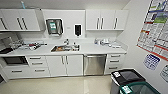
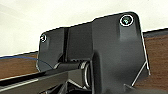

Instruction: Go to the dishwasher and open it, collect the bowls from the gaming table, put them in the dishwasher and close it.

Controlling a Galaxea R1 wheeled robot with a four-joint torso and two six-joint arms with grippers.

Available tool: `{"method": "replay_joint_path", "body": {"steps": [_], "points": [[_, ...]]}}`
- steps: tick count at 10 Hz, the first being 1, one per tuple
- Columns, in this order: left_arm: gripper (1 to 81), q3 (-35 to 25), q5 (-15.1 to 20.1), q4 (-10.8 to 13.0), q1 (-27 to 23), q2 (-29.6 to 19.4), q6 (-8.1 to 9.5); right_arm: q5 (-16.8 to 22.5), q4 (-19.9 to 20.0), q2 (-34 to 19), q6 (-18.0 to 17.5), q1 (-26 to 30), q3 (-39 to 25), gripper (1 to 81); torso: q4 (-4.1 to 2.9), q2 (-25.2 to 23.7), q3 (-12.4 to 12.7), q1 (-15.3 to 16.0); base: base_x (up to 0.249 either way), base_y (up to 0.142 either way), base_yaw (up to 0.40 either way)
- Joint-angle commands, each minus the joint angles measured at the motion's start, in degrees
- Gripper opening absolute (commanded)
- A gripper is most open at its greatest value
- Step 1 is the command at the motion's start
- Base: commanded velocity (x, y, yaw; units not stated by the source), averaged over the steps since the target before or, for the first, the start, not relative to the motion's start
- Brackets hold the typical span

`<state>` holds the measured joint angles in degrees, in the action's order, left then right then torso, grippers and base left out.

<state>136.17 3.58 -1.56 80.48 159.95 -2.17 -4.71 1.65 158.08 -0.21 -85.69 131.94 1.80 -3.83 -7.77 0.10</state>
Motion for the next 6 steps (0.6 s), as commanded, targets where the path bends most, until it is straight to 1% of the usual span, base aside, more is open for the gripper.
{"method": "replay_joint_path", "body": {"steps": [1, 6], "points": [[81.1, -0.11, 3.71, -0.2, -2.48, -1.3, -0.03, 3.39, 0.2, -0.37, 0.21, 1.96, -0.99, 81.1, 0.0, 0.0, 0.0, 0.0, 0.112, 0.0, 0.0], [81.1, -0.11, 3.71, -0.2, -2.48, -1.3, -0.12, 3.3, 0.29, -0.45, 0.21, 1.79, -0.99, 81.1, 0.0, -0.02, 0.02, -0.07, 0.112, 0.0, 0.0]]}}
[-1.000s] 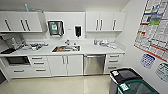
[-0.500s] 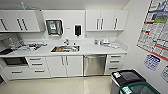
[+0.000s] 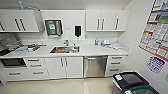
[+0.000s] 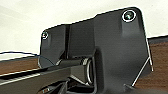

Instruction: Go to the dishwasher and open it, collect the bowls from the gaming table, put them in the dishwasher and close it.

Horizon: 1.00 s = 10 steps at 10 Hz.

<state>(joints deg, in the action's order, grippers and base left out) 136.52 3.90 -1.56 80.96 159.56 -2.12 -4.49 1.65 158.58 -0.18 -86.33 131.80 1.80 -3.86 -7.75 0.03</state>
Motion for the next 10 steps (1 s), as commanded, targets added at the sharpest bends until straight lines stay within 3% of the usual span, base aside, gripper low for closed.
{"method": "replay_joint_path", "body": {"steps": [1, 10], "points": [[81.1, -0.47, 3.39, -0.2, -2.87, -0.91, -0.08, 3.08, 0.29, -0.87, 0.18, 2.52, -0.86, 81.1, 0.0, 0.0, 0.0, 0.0, 0.112, 0.0, 0.0], [81.1, -0.47, 3.39, -0.2, -2.87, -0.91, -0.08, 3.17, 0.2, -0.78, 0.18, 2.61, -0.77, 81.1, 0.0, 0.0, 0.0, 0.0, 0.112, 0.0, 0.0]]}}
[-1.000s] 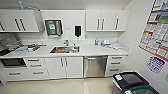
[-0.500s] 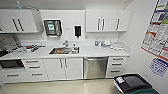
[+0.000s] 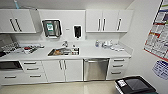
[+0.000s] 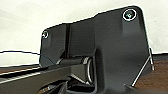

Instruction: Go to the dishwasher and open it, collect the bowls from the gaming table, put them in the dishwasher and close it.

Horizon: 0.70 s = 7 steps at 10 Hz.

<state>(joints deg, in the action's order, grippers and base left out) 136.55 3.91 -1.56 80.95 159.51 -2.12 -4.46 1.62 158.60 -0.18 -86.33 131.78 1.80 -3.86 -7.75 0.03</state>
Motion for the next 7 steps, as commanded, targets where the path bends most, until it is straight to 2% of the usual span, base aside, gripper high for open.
{"method": "replay_joint_path", "body": {"steps": [1, 7], "points": [[81.1, -0.49, 3.38, -0.2, -2.86, -0.86, -0.08, 3.14, 0.22, -0.89, 0.18, 2.61, -0.75, 81.1, 0.0, 0.0, 0.0, 0.0, 0.112, 0.0, 0.0], [81.1, -0.49, 3.38, -0.29, -2.86, -0.77, -0.08, 3.14, 0.22, -0.8, 0.18, 2.61, -0.75, 81.1, 0.0, 0.0, 0.0, -0.02, 0.112, 0.0, 0.0]]}}
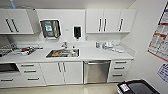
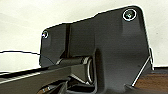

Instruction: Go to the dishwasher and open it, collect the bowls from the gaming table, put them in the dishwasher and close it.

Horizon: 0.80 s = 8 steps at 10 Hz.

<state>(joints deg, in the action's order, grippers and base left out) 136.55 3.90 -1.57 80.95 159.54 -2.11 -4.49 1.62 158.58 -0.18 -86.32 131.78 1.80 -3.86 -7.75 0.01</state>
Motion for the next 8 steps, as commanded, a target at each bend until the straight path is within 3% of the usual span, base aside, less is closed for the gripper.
{"method": "replay_joint_path", "body": {"steps": [1, 8], "points": [[81.1, -0.49, 3.39, -0.27, -2.94, -0.8, -0.09, 3.17, 0.22, -0.87, 0.18, 2.6, -0.75, 81.1, 0.0, 0.0, 0.0, 0.0, 0.112, 0.0, 0.0], [81.1, -0.49, 3.39, -0.27, -2.94, -0.71, -0.09, 3.08, 0.75, -0.78, 0.09, 2.86, -0.66, 81.1, 0.0, 0.0, 0.0, 0.0, 0.112, 0.0, 0.0]]}}
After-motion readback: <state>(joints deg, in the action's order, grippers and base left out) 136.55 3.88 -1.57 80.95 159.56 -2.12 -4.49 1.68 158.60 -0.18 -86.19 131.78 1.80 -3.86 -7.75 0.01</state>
